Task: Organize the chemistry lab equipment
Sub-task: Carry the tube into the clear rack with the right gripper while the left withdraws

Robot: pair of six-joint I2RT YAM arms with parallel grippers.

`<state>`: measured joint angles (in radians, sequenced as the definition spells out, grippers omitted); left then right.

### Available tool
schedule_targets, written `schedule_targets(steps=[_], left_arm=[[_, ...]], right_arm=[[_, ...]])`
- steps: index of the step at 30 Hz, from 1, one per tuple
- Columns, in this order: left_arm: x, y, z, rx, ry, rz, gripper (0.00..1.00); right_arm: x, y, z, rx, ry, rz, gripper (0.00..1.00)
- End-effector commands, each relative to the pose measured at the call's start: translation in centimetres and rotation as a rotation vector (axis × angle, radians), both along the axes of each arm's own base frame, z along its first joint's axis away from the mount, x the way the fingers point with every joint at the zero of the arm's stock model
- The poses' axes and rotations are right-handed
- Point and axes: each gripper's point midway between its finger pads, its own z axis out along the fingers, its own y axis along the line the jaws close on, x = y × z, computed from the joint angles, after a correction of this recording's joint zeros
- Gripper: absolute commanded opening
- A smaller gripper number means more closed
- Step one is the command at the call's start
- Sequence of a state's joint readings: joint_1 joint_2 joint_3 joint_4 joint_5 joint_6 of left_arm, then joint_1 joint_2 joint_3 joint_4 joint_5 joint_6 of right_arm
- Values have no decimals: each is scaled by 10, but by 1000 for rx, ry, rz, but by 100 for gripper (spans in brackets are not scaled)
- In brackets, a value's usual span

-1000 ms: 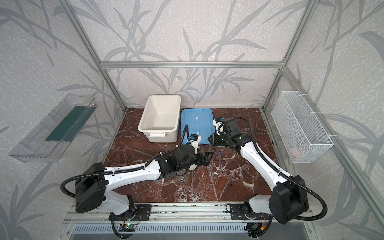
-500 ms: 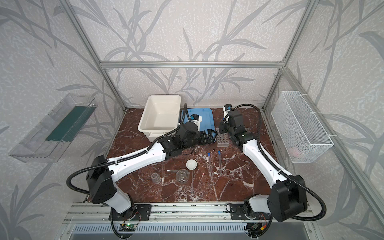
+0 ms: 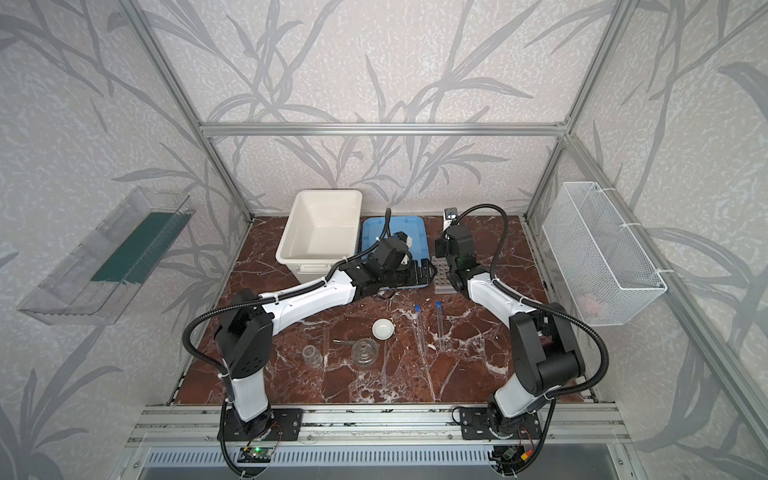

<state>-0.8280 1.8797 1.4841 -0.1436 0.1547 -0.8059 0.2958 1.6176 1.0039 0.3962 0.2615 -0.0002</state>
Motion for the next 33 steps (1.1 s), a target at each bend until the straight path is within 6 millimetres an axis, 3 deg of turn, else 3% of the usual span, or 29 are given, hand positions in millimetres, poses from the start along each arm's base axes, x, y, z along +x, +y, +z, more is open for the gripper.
schedule_targets(steps=[1,9,17,19,33], left_arm=[[9,0,4,-61,4,6,99],[12,0,-14,-46,27,14,99],[15,-2,-23,-41,42,21,99],[15,0,-25,-33,40,31,99],[13,0,-33,-39,51,37,99]], right_arm=[[13,-12,15,29,-93,-51,18],[22,-30,-1,97,-91,-79,18],[20,-28,-11,111,-75,-71,18],[21,-26,-29,108,-37,-66,18],[23,-24,-64,111,32,-65,18]])
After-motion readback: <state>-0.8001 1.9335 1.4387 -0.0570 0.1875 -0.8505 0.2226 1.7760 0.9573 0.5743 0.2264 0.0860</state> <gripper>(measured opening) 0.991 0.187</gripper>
